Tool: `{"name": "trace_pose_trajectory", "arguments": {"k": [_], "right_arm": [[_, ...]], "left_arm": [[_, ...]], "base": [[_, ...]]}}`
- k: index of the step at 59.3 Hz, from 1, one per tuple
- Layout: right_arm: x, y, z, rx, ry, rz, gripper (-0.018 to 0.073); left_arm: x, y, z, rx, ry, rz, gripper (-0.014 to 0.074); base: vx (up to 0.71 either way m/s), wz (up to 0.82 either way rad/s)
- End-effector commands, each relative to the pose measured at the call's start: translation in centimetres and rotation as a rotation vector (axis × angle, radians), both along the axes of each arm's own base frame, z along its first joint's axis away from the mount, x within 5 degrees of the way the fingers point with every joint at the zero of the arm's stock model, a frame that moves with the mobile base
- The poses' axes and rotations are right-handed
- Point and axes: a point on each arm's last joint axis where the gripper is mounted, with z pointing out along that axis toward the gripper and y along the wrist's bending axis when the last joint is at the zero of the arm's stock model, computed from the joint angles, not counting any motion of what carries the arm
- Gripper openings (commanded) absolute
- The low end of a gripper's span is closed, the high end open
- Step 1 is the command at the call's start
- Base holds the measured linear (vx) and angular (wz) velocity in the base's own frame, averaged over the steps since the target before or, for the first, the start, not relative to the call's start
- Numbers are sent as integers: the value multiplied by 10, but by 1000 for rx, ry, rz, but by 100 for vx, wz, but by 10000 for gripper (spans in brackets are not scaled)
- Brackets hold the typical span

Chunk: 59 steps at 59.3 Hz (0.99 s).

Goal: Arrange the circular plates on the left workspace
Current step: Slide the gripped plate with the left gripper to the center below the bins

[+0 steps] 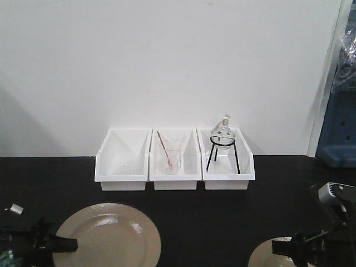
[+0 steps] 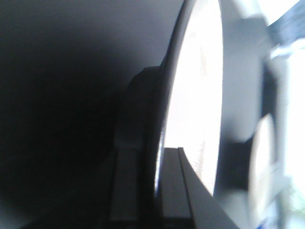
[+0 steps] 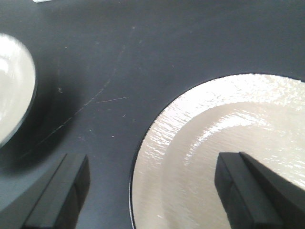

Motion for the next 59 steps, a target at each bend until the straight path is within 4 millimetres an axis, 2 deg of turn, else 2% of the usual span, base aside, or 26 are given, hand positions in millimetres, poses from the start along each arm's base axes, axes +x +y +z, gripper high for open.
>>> {"name": "trace_pose_trajectory", "arguments": {"k": [1, 14, 35, 47, 59], "right_arm": [[4, -2, 17, 6, -75, -23, 580], [4, -2, 17, 7, -75, -22, 580], [4, -2, 17, 5, -77, -25, 580], [4, -2, 17, 5, -77, -25, 580], [4, -2, 17, 5, -78, -26, 580]], "left_arm": [[11, -22, 37, -161, -119, 65, -1], [23, -62, 35, -137, -117, 59, -1], [58, -125, 26, -171, -101, -47, -1], [73, -138, 21, -149, -100, -24, 1], [76, -141, 7, -80, -75, 27, 31]], "base": [[0, 0], [0, 0], [0, 0], [0, 0], [0, 0]]}}
